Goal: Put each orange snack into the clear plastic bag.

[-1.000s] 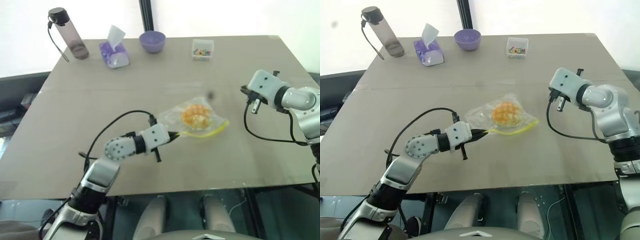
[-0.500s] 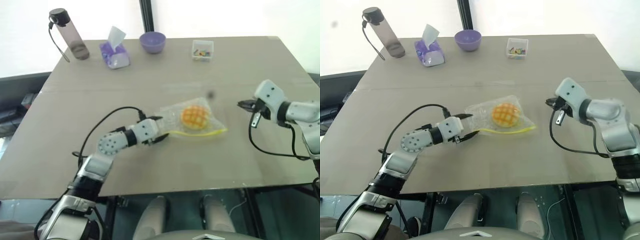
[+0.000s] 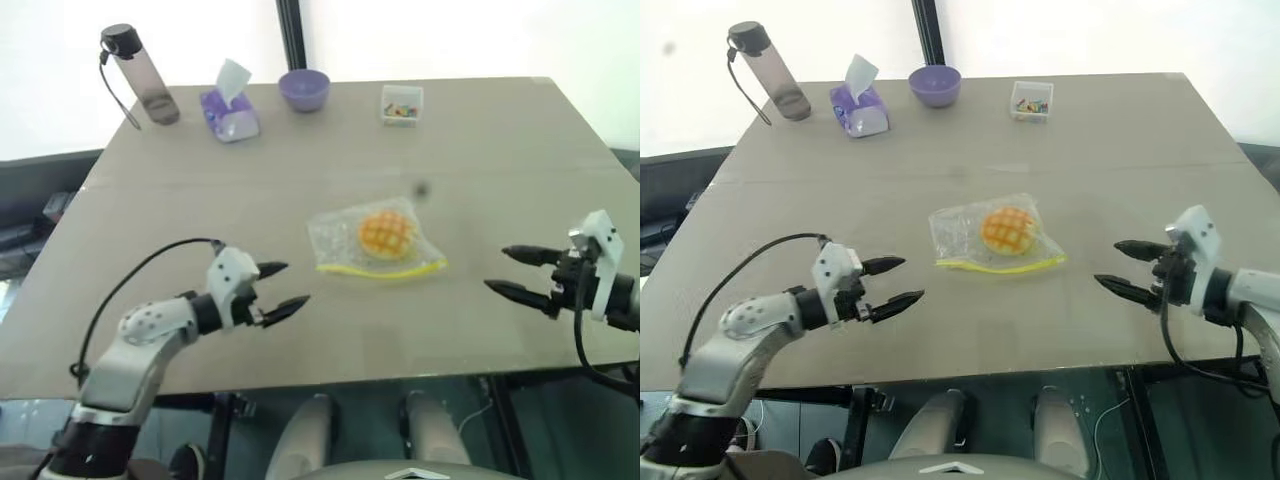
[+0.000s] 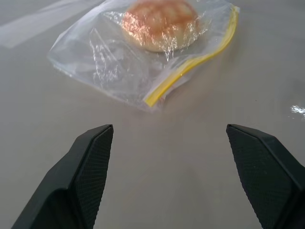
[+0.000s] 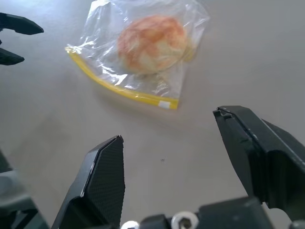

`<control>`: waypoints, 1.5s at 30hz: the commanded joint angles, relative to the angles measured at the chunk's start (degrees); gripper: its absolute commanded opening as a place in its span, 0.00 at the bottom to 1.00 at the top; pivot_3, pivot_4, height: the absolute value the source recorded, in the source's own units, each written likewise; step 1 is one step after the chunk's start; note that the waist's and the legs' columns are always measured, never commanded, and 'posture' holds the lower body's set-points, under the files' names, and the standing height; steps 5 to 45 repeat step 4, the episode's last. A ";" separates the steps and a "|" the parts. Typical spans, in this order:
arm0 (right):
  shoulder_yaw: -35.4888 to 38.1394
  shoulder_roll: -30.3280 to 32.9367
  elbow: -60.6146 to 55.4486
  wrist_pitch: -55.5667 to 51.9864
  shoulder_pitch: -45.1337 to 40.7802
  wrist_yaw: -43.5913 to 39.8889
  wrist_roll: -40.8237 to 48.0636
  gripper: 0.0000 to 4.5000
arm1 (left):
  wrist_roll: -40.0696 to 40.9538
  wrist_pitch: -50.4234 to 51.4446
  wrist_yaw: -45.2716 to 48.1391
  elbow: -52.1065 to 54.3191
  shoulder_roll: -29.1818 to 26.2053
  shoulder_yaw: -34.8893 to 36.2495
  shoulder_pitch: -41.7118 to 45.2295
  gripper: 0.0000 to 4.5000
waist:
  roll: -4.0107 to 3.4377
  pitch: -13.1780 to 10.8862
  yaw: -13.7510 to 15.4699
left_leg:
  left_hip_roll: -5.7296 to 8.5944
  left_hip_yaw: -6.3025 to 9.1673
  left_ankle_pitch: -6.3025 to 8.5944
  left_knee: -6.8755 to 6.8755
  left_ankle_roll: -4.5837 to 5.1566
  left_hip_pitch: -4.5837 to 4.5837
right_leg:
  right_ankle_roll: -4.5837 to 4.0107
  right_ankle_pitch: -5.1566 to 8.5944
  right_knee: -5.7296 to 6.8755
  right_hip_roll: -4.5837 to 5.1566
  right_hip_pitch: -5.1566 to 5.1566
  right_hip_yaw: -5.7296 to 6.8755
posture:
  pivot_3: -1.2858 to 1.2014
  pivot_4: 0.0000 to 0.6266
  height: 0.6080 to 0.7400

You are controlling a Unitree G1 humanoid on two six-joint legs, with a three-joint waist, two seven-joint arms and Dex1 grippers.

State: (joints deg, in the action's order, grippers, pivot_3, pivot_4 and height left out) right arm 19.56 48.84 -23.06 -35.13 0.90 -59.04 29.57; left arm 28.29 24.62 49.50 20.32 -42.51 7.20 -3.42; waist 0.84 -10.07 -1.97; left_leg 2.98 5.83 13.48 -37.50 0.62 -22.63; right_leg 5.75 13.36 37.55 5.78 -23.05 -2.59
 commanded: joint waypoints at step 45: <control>4.41 2.66 -0.82 0.23 1.81 -0.89 1.93 0.77 | 5.24 5.29 -1.49 8.29 -1.51 8.35 -5.93 0.89 | 0.02 0.00 0.05 | -0.06 -0.05 0.00 -0.02 0.00 0.01 | -0.02 -0.01 -0.06 -0.04 0.02 -0.03 | 0.52 0.24 1.00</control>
